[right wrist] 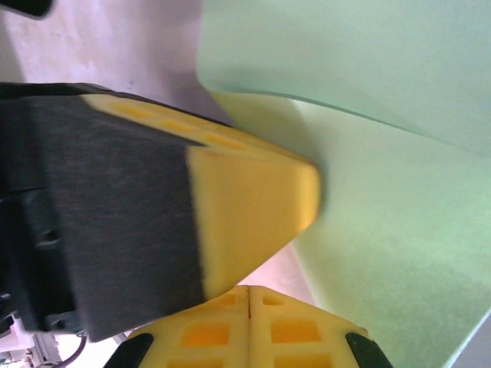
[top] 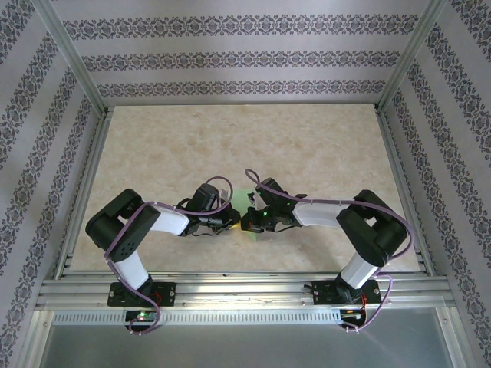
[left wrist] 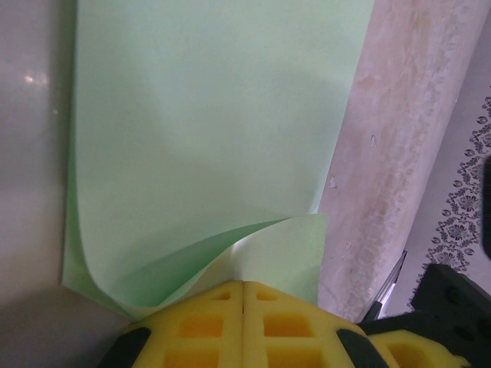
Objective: Fold a paper plane with a square sheet of paper (pick it up from the middle)
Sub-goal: Third fold the triangle at the center of the table.
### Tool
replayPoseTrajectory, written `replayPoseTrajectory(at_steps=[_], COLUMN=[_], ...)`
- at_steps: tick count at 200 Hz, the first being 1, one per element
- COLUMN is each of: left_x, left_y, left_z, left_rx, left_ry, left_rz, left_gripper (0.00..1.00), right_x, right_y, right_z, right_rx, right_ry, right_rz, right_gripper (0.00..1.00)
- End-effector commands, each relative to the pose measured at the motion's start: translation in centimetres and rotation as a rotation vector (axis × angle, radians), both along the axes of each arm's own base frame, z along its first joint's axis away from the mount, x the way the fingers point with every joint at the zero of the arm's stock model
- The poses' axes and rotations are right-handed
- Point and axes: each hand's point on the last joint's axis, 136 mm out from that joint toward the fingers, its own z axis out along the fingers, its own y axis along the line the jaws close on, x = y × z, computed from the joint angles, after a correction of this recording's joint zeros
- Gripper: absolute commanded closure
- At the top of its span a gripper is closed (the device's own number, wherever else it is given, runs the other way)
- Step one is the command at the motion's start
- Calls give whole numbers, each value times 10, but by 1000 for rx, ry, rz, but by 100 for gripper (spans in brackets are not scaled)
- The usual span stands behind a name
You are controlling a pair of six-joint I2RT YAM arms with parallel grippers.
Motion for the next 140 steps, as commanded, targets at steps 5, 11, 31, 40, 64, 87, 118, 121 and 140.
replayPoseTrajectory(at_steps=[5,11,31,40,64,87,118,121,140], left_x=[-11,-11,-9,-9,-3,2,3,2,-1], left_y=[7,7,7,6,2,-5,-6,-6,-7], left_z=[-21,-20,-16,-14,-1,18,34,34,34], left_rx=[72,72,66,64,45,11,-6,-4,14], left_ry=[55,55,44,39,-2,-54,-82,-80,-76], left_rz=[-10,-8,-9,-10,-26,-43,-43,-44,-55], left_gripper=[100,100,100,100,100,98,94,95,97], right_x=[5,4,-2,-5,-14,-19,-18,-17,-16], right_y=[-5,-6,-14,-18,-26,-30,-31,-31,-31], right_z=[-11,-14,-26,-31,-40,-42,-40,-40,-40], right_rx=[-40,-44,-73,-77,-67,-55,-47,-47,-45], right_ry=[14,19,44,58,102,119,119,117,117], right_rz=[-31,-31,-30,-33,-47,-54,-52,-54,-56], right_gripper=[96,96,97,97,97,97,97,97,98])
